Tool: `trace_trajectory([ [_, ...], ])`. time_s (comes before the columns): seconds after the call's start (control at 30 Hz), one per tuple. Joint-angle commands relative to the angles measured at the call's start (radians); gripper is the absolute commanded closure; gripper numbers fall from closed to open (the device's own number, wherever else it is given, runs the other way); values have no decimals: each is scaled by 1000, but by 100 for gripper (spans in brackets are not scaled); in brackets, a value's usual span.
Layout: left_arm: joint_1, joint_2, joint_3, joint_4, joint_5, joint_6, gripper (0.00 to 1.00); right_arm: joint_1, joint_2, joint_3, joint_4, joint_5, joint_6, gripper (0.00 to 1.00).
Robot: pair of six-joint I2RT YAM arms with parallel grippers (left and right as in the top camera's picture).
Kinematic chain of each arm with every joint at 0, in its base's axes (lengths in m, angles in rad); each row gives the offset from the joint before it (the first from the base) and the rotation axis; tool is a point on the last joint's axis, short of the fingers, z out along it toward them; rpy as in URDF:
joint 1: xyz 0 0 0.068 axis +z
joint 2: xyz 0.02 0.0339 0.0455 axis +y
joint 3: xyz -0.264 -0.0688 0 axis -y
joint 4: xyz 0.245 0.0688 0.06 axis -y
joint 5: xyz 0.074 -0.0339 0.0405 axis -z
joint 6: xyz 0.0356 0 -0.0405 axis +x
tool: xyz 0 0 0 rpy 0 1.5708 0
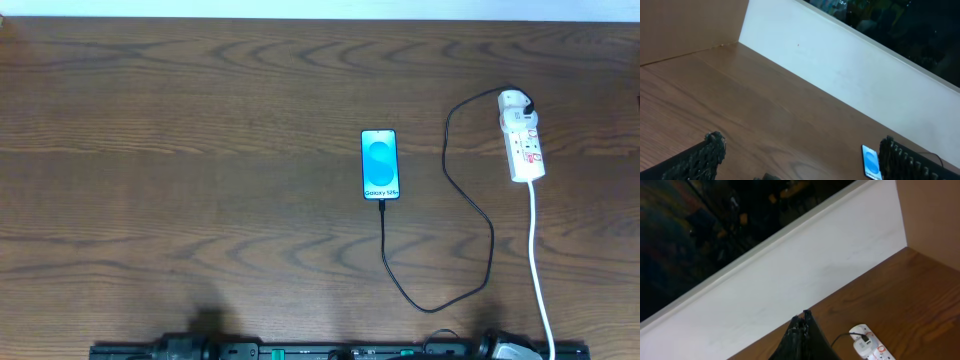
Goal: Plug charger to phone and switch on socket
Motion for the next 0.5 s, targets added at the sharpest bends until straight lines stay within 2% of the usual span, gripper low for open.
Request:
trace_trajectory([
  [0.0, 1, -11, -3, -78, -6, -2, 0, 26, 2, -3, -10, -24, -14, 99],
  [0.13, 1, -15, -3, -78, -6, -1, 0, 64, 1, -19, -17, -83, -14, 99],
  [0.47, 0, -49, 35, -78, -6, -1, 0, 85, 0, -31, -17, -82, -14, 98],
])
